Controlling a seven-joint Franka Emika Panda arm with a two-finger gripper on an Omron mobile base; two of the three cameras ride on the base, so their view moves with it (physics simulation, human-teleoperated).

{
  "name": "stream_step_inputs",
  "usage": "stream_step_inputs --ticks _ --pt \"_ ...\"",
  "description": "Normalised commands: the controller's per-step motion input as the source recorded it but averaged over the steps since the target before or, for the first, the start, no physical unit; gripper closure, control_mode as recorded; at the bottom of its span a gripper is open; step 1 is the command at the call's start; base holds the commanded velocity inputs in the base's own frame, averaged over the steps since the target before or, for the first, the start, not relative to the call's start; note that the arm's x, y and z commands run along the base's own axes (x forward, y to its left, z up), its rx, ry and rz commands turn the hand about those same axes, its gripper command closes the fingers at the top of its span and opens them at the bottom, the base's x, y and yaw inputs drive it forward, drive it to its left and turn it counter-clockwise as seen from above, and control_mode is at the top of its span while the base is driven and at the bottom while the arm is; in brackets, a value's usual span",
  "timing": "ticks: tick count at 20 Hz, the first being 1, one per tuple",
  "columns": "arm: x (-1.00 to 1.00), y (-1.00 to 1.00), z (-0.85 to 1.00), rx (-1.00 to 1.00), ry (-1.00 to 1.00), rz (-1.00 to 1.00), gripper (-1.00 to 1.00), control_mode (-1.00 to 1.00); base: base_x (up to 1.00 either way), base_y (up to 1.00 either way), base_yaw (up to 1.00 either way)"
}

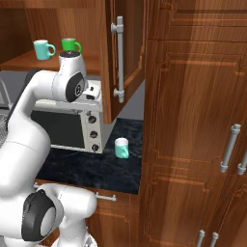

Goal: Pick the mug on the counter and place it in the cabinet with the handle facing the right, like the mugs already inside.

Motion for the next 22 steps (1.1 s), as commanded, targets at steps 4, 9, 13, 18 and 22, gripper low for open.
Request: stream_step_inputs --ticks 4,9,13,18,22 --pt "-0.10 0.00 -0.04 0.00 -0.01 0.00 -1.00 -1.00 0.00 0.00 0.00" --pt "-0.27 0.00 -0.10 -0.03 -0.09 0.00 -1.00 -1.00 0.00 0.00 0.00" --pt "-0.27 0.00 -0.16 -0.05 -0.11 0.00 -1.00 -1.00 0.00 0.00 0.00" --pt "-0.11 0.00 -0.23 -0.01 -0.06 0.00 -1.00 -1.00 0.00 0.00 0.00" --pt "0.00 -0.01 -0.28 0.00 0.00 0.00 -1.00 -1.00 0.00 0.00 0.00"
